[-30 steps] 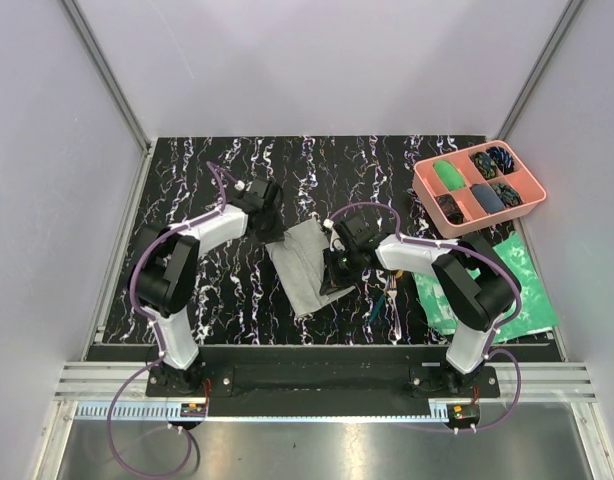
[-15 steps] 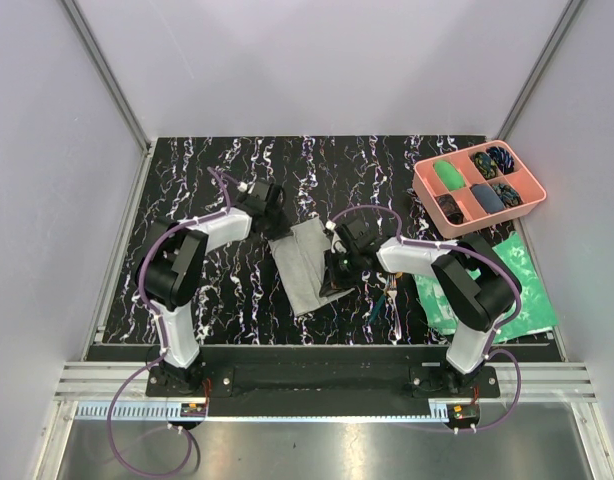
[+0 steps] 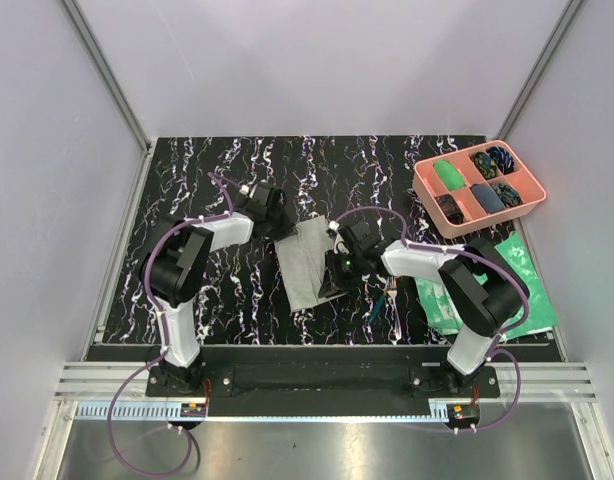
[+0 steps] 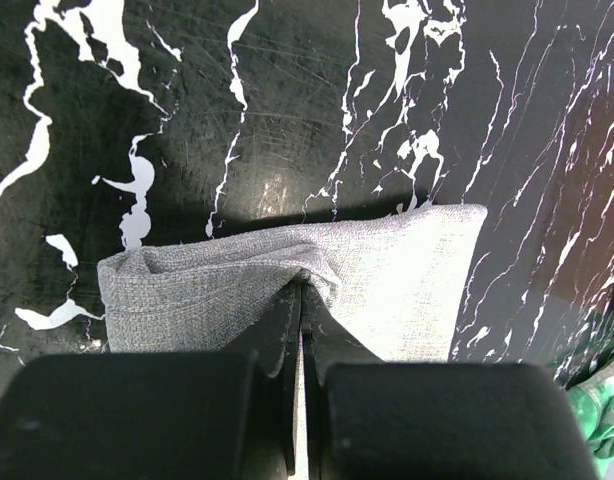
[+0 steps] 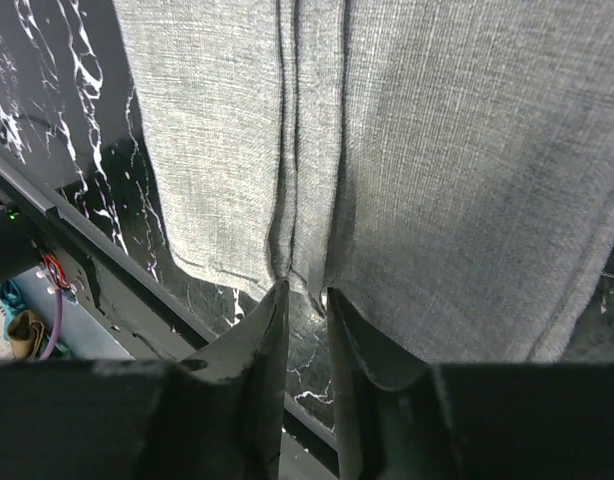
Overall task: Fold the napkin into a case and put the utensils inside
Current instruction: Fold the lower triangle-folded napkin at the center of the board.
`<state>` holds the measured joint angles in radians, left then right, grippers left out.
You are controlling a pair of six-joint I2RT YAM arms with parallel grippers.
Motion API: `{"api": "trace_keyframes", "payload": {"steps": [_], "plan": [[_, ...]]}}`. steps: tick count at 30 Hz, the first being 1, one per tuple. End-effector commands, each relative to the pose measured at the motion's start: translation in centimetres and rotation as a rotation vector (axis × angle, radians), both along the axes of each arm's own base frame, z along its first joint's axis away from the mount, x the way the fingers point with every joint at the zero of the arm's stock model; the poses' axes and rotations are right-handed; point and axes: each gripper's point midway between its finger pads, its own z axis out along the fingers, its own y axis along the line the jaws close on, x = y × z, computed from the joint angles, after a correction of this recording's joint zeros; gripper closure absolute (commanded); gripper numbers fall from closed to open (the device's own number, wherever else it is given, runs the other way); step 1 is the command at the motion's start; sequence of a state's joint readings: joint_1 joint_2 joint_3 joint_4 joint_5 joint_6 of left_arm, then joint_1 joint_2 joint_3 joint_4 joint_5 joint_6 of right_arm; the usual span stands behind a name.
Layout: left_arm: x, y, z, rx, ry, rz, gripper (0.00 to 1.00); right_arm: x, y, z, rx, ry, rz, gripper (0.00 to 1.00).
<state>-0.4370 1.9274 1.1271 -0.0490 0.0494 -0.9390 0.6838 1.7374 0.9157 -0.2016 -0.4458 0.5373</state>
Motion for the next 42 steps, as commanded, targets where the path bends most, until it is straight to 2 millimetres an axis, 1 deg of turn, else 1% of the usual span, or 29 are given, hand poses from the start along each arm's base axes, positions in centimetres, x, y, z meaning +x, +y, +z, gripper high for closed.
{"api": "trace_keyframes", "payload": {"steps": [1,3,6,7,8,9,11,12,13,15,17,18,22,24,25,26,27,28,29,32,36,37,40,41,42], "plan": [[1.2,0.0,1.7,0.011,-0.077,-0.029,0.9,0.6,0.0,2.2,0.002,-0.067,0.001,0.69],[1.3,0.1,2.9,0.025,-0.098,-0.048,0.75,0.6,0.1,2.4,0.005,-0.068,0.003,0.68],[1.4,-0.2,5.0,0.015,-0.136,-0.079,0.64,0.7,0.2,2.9,0.016,-0.07,0.001,0.67],[1.5,-0.3,5.7,0.008,-0.145,-0.084,0.64,0.7,0.2,3.0,0.016,-0.071,0.002,0.66],[1.4,-0.5,6.8,-0.006,-0.163,-0.09,0.63,0.8,0.1,3.1,0.015,-0.075,-0.003,0.64],[1.3,-0.7,7.2,-0.019,-0.166,-0.098,0.63,0.8,0.1,3.1,0.013,-0.077,-0.003,0.64],[1.1,-0.8,8.3,-0.039,-0.181,-0.103,0.67,0.9,0.1,3.2,0.011,-0.08,-0.002,0.64],[0.8,-0.9,8.5,-0.042,-0.175,-0.108,0.68,0.8,0.1,3.1,0.008,-0.078,0.001,0.63],[0.7,-0.8,8.4,-0.042,-0.17,-0.107,0.74,0.8,0.1,3.0,0.006,-0.076,0.0,0.63],[0.3,-0.7,8.6,-0.047,-0.166,-0.107,0.81,0.9,0.1,3.1,0.008,-0.081,0.001,0.63],[-0.3,-0.5,7.9,-0.043,-0.145,-0.103,0.9,1.0,0.2,3.4,0.012,-0.085,-0.001,0.63],[-0.4,-0.4,7.6,-0.04,-0.137,-0.101,0.93,1.1,0.3,3.6,0.016,-0.089,-0.002,0.63],[-1.1,-0.1,5.6,-0.027,-0.094,-0.096,0.98,1.3,0.5,3.8,0.022,-0.094,-0.001,0.62],[-1.1,-0.3,5.1,-0.036,-0.086,-0.101,1.0,1.4,0.6,4.2,0.027,-0.099,-0.004,0.62],[-1.1,-0.4,4.4,-0.034,-0.072,-0.102,1.0,1.6,0.7,4.5,0.034,-0.107,-0.007,0.59],[-1.0,-0.6,4.2,-0.043,-0.072,-0.101,1.0,1.5,0.7,4.5,0.034,-0.108,-0.005,0.58],[-0.9,-0.8,4.0,-0.049,-0.07,-0.103,1.0,1.7,0.8,4.6,0.038,-0.111,-0.004,0.58],[-0.8,-0.8,3.3,-0.047,-0.057,-0.102,1.0,1.7,0.8,4.5,0.036,-0.107,-0.003,0.58],[-0.6,-0.9,3.2,-0.052,-0.059,-0.1,1.0,1.7,1.0,4.5,0.041,-0.106,0.003,0.57],[0.0,-1.3,2.6,-0.06,-0.057,-0.099,1.0,1.5,1.0,3.6,0.03,-0.084,0.01,0.57],[0.7,-1.5,2.1,-0.052,-0.055,-0.092,1.0,1.4,1.4,2.8,0.043,-0.064,0.017,0.6],[0.7,-1.4,1.5,-0.046,-0.045,-0.093,1.0,1.3,1.4,2.6,0.044,-0.057,0.016,0.61],[0.8,-1.5,0.7,-0.045,-0.028,-0.09,1.0,1.2,1.5,2.1,0.052,-0.043,0.014,0.64],[0.9,-1.6,0.7,-0.051,-0.033,-0.089,1.0,1.1,1.6,2.0,0.056,-0.037,0.019,0.65],[0.8,-1.5,0.3,-0.05,-0.027,-0.086,1.0,1.0,1.5,1.5,0.051,-0.029,0.016,0.65]]}}
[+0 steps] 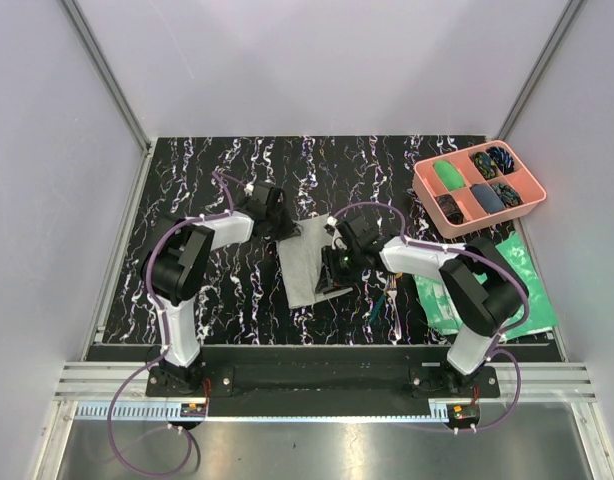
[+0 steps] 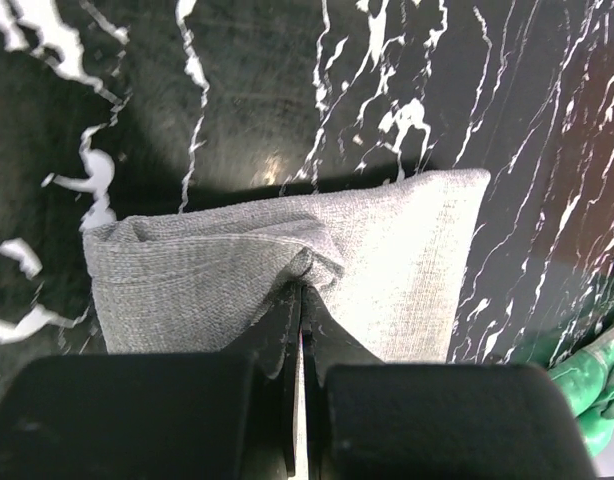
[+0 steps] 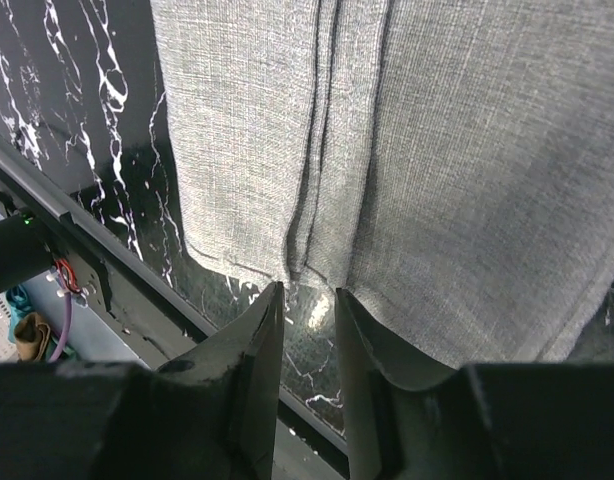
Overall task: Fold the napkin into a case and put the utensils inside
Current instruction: Fold the lower triangle-folded napkin at the center of the board, then smooth out the 2/3-rectangle-folded napkin at the center of the board.
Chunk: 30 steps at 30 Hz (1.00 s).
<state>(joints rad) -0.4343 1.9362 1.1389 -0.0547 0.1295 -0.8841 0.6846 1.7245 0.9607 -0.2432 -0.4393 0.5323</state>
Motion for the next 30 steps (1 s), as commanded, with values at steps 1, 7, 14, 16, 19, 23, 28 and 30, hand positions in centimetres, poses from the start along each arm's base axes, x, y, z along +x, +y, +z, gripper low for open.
{"api": "trace_keyframes", "payload": {"steps": [1,7,14,16,19,23,28,30], "plan": [[1.3,-0.5,-0.1,-0.027,-0.025,0.008,1.0,0.2,1.1,-0.3,0.042,-0.003,0.019,0.66],[1.5,-1.1,0.9,-0.025,-0.06,-0.03,1.0,-0.3,1.7,-0.8,0.087,0.035,0.021,0.83],[0.5,-0.7,6.9,-0.018,-0.168,-0.096,0.69,0.5,1.6,1.8,0.117,-0.017,0.004,0.67],[-0.2,-0.3,9.0,-0.012,-0.201,-0.111,0.66,0.9,0.9,3.2,0.108,-0.057,-0.014,0.59],[-1.8,0.2,10.0,-0.02,-0.198,-0.128,0.72,1.4,0.6,4.1,0.095,-0.088,-0.012,0.45],[-2.8,0.5,9.2,-0.048,-0.198,-0.156,0.82,2.1,2.6,4.3,0.145,-0.06,0.033,0.43],[-1.1,1.2,6.7,-0.112,-0.143,-0.175,0.89,4.1,6.0,6.0,0.268,-0.062,0.069,0.52],[-0.2,1.2,5.6,-0.159,-0.116,-0.193,0.92,5.4,7.2,6.1,0.3,-0.066,0.07,0.55]]}}
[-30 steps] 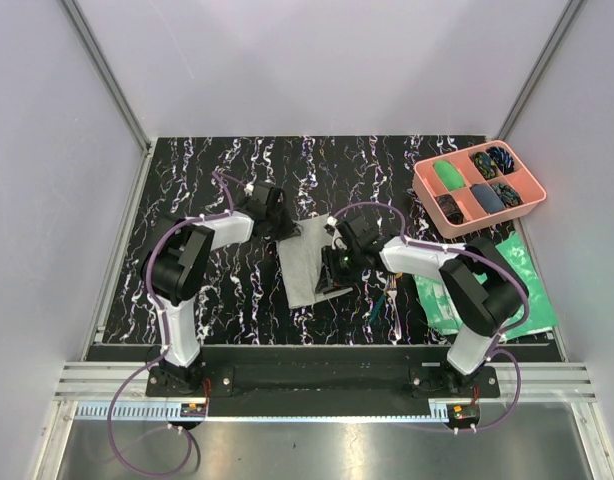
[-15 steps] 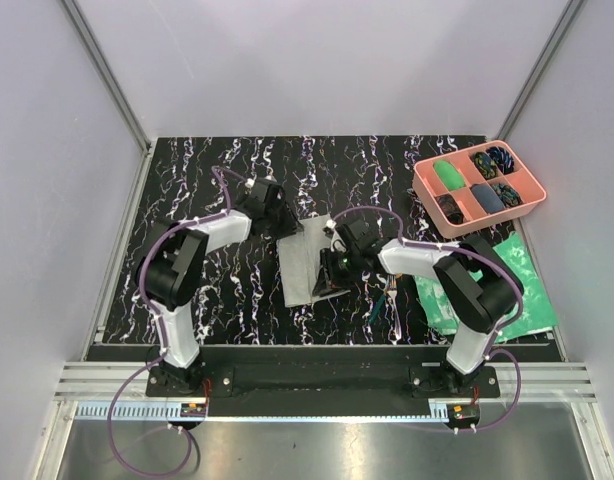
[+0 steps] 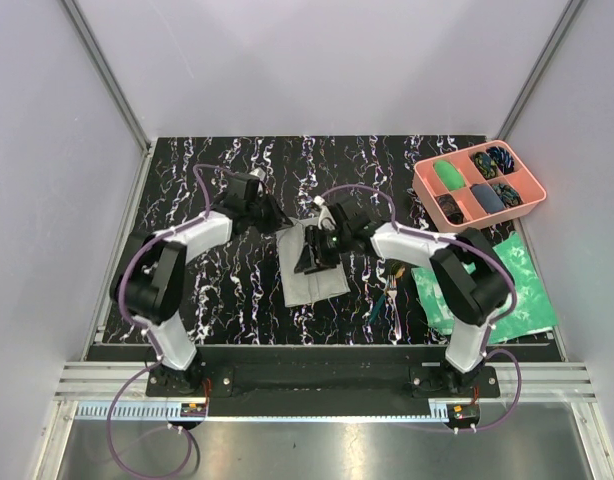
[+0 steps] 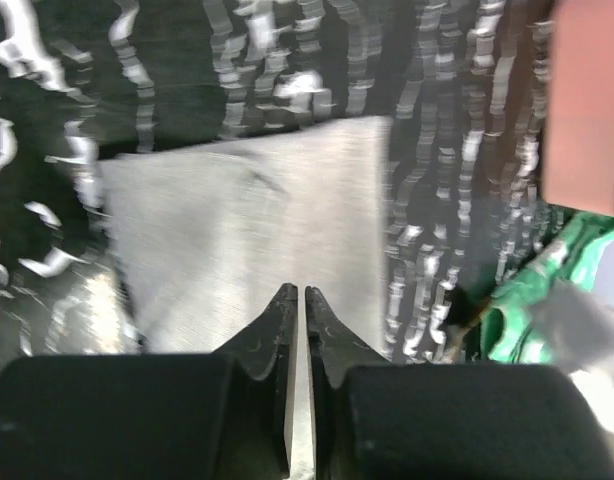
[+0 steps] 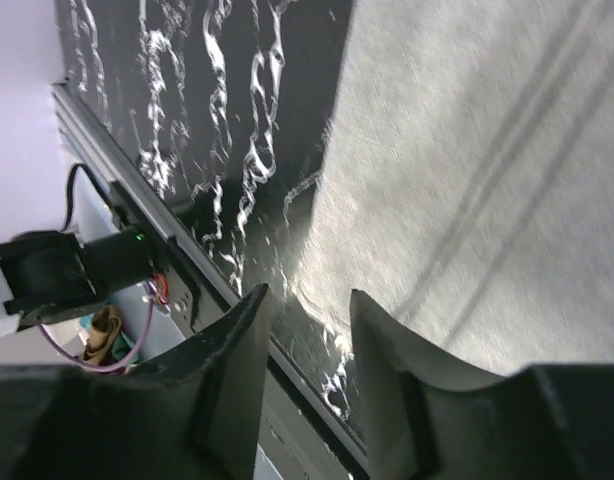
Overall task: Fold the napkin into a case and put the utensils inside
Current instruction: Smooth out the 2/3-rectangle-folded napkin at the center of the board.
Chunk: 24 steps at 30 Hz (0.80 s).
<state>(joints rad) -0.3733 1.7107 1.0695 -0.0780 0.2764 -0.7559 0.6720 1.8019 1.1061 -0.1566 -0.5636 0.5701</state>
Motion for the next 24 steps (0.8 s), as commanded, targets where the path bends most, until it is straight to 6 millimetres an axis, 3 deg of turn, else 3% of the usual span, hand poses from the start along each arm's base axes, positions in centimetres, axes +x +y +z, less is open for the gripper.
{"api": "trace_keyframes", "payload": {"steps": [1,2,4,11,19,24], "plan": [[2.2,-0.3,-1.7,-0.097,0.008,-0.064,0.92,2.4,3.4,2.3,0.136,-0.033,0.045,0.61],[2.7,0.1,-2.7,-0.102,0.03,-0.052,0.92,3.2,4.1,2.0,0.147,-0.032,0.044,0.64],[3.8,0.1,-2.7,-0.143,0.01,-0.05,0.93,4.2,5.1,1.5,0.164,-0.023,0.048,0.72],[4.6,-0.3,-5.8,-0.177,0.064,-0.036,0.94,6.5,8.0,0.5,0.235,0.003,0.084,0.79],[4.3,-0.1,-7.2,-0.186,0.105,-0.02,0.95,4.8,7.7,-3.1,0.231,0.095,0.146,0.8],[4.2,-0.1,-7.3,-0.191,0.109,-0.023,0.95,2.9,6.7,-3.8,0.241,0.143,0.158,0.82]]}}
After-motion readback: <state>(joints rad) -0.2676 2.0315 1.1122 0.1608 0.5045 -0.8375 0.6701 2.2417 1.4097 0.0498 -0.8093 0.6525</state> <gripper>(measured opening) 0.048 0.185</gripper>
